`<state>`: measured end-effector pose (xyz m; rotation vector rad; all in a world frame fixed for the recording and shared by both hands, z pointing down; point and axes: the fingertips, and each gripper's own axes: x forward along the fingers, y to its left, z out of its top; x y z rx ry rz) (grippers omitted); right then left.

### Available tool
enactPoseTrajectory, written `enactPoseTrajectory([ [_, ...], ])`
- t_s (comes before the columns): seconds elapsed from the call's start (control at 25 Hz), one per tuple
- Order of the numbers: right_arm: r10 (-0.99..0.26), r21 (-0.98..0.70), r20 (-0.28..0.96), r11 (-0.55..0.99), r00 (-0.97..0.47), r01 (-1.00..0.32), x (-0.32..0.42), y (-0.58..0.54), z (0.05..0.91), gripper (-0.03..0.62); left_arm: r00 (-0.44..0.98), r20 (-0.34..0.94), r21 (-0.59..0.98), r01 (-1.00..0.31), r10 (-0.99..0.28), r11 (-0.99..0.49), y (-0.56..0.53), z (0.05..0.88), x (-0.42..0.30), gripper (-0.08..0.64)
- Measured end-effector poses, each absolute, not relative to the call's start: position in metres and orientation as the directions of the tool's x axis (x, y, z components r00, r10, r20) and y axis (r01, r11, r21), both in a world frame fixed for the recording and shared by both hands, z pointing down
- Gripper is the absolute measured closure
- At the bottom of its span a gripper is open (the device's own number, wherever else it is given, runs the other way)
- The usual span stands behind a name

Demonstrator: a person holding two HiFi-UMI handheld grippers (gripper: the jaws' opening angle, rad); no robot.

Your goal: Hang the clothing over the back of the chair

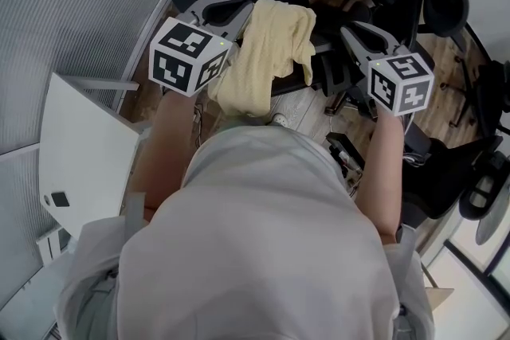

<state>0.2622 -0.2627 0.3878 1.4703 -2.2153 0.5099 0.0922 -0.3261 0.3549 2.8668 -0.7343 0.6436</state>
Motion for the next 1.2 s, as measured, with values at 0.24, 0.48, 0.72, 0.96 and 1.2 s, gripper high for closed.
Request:
enactPoseTrajectory([
  [0.24, -0.853, -0.096, 0.383, 0.346, -0.355, -0.933, 0.263, -0.267, 0.352, 0.542, 0.796, 0.317, -0.015, -0.540, -0.516, -0.842, -0.334, 0.332, 0.085, 0.532],
  [0.48, -0.910, -0.077, 0.250, 0.323, -0.332, -0.943, 0.265, -0.270, 0.322, 0.571, 0.800, 0.255, -0.023, -0.557, -0.543, -0.830, -0.337, 0.317, 0.082, 0.538],
  [0.72, -0.937, -0.073, 0.113, 0.325, -0.331, -0.943, 0.264, -0.269, 0.292, 0.571, 0.839, 0.166, -0.044, -0.518, -0.518, -0.854, -0.329, 0.293, 0.087, 0.541],
  [0.96, -0.945, -0.049, -0.012, 0.327, -0.327, -0.944, 0.260, -0.265, 0.259, 0.571, 0.859, 0.068, -0.048, -0.505, -0.507, -0.862, -0.324, 0.266, 0.087, 0.545],
  [1.2, -0.934, -0.029, -0.091, 0.350, -0.346, -0.936, 0.255, -0.261, 0.235, 0.571, 0.873, -0.039, -0.014, -0.487, -0.487, -0.873, -0.318, 0.243, 0.086, 0.546],
])
